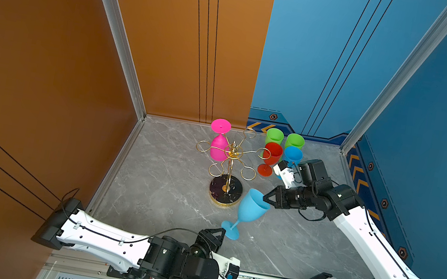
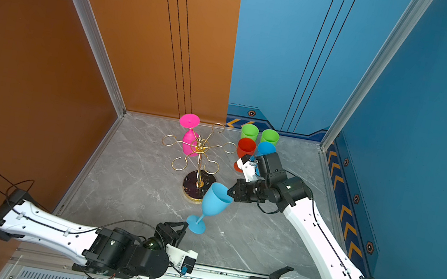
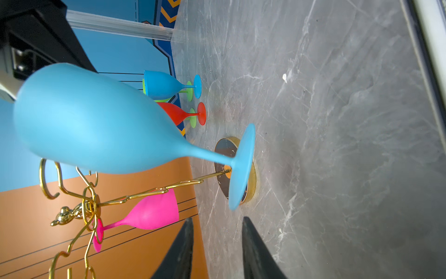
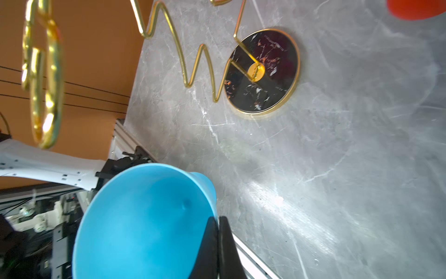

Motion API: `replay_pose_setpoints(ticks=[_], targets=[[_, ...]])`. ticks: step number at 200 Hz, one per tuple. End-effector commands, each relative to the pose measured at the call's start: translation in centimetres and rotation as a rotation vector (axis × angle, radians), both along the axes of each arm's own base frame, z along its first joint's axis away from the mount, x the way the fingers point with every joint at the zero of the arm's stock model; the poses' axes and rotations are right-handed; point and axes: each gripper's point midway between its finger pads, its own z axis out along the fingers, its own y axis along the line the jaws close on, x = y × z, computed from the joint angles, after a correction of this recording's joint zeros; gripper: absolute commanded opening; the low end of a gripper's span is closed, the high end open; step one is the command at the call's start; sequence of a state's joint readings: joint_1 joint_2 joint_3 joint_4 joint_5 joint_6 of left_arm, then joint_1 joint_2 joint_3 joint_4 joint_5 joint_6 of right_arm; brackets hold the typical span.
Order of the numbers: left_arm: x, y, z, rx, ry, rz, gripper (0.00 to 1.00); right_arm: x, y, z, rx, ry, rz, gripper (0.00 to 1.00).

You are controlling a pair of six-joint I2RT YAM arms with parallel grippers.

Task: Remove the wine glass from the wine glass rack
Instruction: 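Grasp the blue glass bowl rim with the right gripper while the left holds the foot, then stand the blue glass by the other blue glass with the right while the left withdraws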

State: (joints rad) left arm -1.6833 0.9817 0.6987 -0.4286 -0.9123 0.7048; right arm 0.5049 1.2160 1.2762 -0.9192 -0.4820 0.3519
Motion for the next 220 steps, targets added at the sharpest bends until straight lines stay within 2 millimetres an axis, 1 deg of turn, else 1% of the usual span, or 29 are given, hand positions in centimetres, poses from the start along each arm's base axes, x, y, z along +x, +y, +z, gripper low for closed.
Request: replay_pose_setpoints(ticks=[1,15,22,46,65,79,89,109,126,162,184,220], targets=[[-0.1,-0.2,0.9,-0.187,0.091,0.054,0.43,2.1,-3.4,0.8,-0.176,-0.135,-0.107,0.00],[0.2,-0.2,1.7,-0.295,0.124,0.094,0.45,3.4,-4.8,0.7,-0.256,-0.183,-0.160,0.00],[0.5,0.1,2.0,-0.348,0.139,0.125,0.50,4.1,-5.4,0.7,-0.299,-0.204,-0.186,0.00],[1.4,1.0,3.1,-0.500,0.189,0.222,0.56,6.4,-7.0,0.3,-0.424,-0.256,-0.239,0.00],[1.9,1.9,3.6,-0.588,0.211,0.285,0.63,8.0,-7.5,-0.2,-0.496,-0.272,-0.249,0.00],[2.2,2.4,4.0,-0.639,0.240,0.325,0.72,9.2,-7.7,-0.4,-0.520,-0.289,-0.265,0.00],[2.3,2.7,4.3,-0.671,0.261,0.351,0.75,10.1,-7.8,-0.6,-0.525,-0.298,-0.279,0.00],[2.8,3.3,5.1,-0.735,0.266,0.393,0.77,11.8,-8.1,-1.0,-0.537,-0.316,-0.309,0.00],[3.1,3.8,5.7,-0.782,0.273,0.417,0.79,13.2,-8.3,-1.7,-0.553,-0.320,-0.331,0.00],[3.7,5.2,6.6,-0.869,0.341,0.464,0.80,15.9,-7.8,-3.0,-0.540,-0.338,-0.344,0.00],[4.0,6.2,7.1,-0.902,0.345,0.483,0.80,17.0,-7.6,-3.7,-0.538,-0.334,-0.347,0.00],[4.2,7.2,7.8,-0.955,0.381,0.494,0.82,18.5,-7.4,-4.7,-0.538,-0.356,-0.345,0.00]])
